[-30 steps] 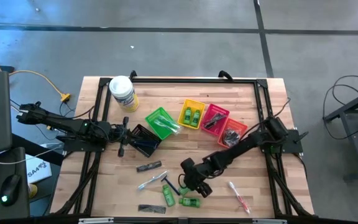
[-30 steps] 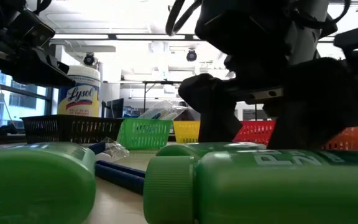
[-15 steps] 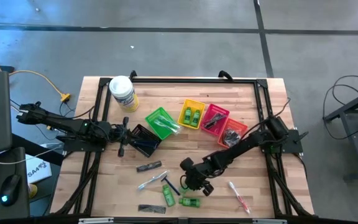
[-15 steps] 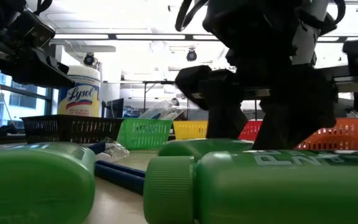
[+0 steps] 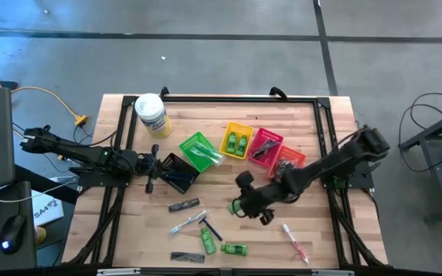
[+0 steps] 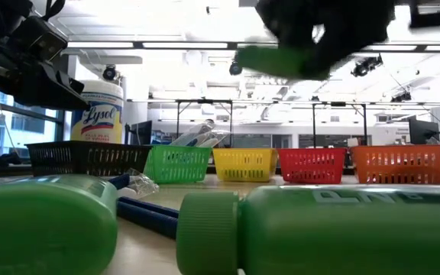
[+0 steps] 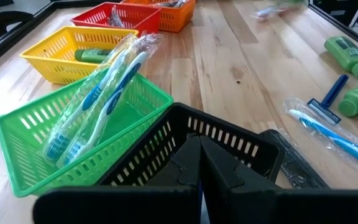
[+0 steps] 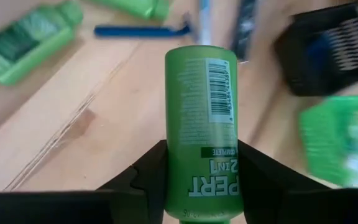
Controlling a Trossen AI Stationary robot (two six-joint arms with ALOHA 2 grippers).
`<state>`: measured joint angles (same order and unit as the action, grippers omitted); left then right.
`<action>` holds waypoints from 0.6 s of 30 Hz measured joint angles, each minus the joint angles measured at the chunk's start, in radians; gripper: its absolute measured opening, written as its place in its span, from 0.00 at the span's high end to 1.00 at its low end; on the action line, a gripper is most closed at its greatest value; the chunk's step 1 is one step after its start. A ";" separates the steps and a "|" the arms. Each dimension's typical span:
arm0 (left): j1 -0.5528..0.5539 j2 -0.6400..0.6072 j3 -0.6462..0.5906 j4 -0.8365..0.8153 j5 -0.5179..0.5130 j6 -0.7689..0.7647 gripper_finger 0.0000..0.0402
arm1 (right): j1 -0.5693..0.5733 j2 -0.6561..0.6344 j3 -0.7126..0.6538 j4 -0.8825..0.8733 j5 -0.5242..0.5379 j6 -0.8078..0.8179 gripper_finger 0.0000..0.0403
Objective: Pick & Place Travel size toiletries
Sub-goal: Put the green shampoo into the yellow bin
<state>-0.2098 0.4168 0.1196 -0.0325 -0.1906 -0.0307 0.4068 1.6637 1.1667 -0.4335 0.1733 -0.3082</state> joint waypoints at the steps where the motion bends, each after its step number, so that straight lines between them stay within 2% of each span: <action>1: 0.000 0.000 0.000 0.001 0.000 0.000 1.00 | 0.000 -0.030 0.000 -0.013 0.005 0.006 0.65; 9: 0.000 0.000 0.000 0.004 0.000 -0.001 1.00 | -0.033 -0.249 -0.078 -0.033 -0.001 0.101 0.62; 15: 0.000 0.000 0.000 0.005 0.000 -0.001 1.00 | -0.072 -0.447 -0.226 -0.003 0.015 0.198 0.64; 18: 0.000 0.000 0.000 0.005 0.000 -0.001 1.00 | -0.075 -0.537 -0.321 -0.004 0.058 0.237 0.62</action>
<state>-0.2100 0.4164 0.1196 -0.0274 -0.1905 -0.0315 0.3317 1.1269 0.8461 -0.4371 0.2311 -0.0709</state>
